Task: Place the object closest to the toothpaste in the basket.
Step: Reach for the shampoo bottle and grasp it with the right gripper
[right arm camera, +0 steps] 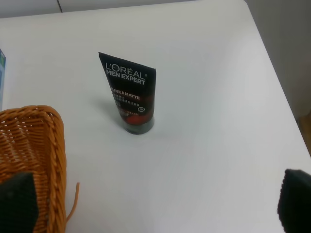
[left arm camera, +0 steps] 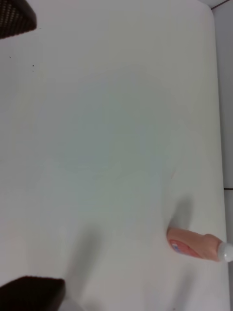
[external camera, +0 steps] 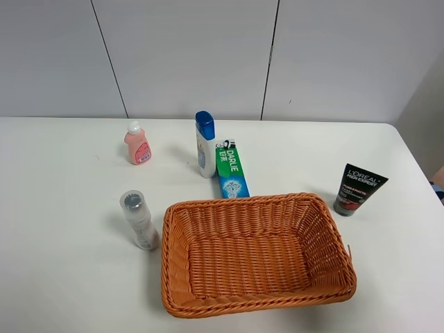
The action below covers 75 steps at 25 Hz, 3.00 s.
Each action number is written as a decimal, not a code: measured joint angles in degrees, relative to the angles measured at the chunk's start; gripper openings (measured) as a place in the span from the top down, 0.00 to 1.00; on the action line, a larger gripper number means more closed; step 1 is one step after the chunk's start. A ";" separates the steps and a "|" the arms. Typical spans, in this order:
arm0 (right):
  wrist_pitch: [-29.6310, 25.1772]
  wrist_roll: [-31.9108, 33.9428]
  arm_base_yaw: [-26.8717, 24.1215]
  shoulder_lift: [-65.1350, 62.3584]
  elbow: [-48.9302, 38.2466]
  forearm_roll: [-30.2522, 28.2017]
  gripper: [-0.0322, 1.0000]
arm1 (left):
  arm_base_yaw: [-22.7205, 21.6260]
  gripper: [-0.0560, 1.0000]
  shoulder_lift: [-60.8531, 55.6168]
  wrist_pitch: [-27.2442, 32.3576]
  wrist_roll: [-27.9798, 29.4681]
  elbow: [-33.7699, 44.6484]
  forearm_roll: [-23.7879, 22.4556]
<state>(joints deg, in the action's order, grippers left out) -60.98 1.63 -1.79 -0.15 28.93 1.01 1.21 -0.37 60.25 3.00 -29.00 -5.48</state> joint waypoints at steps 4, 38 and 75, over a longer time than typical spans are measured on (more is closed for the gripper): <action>0.00 0.00 0.00 0.00 0.00 0.00 0.01 | 0.00 0.00 0.00 0.00 -0.08 0.00 0.00; 24.02 -20.04 23.94 73.41 25.46 10.82 0.01 | 0.00 0.00 0.00 0.00 -0.02 0.00 -0.05; 60.59 -14.41 36.38 121.91 49.83 5.60 0.01 | 0.00 0.00 0.00 0.00 -0.02 0.00 -0.05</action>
<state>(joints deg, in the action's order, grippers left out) -0.39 -12.78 34.59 121.76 78.76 6.61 1.21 -0.37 60.25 2.97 -29.00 -5.53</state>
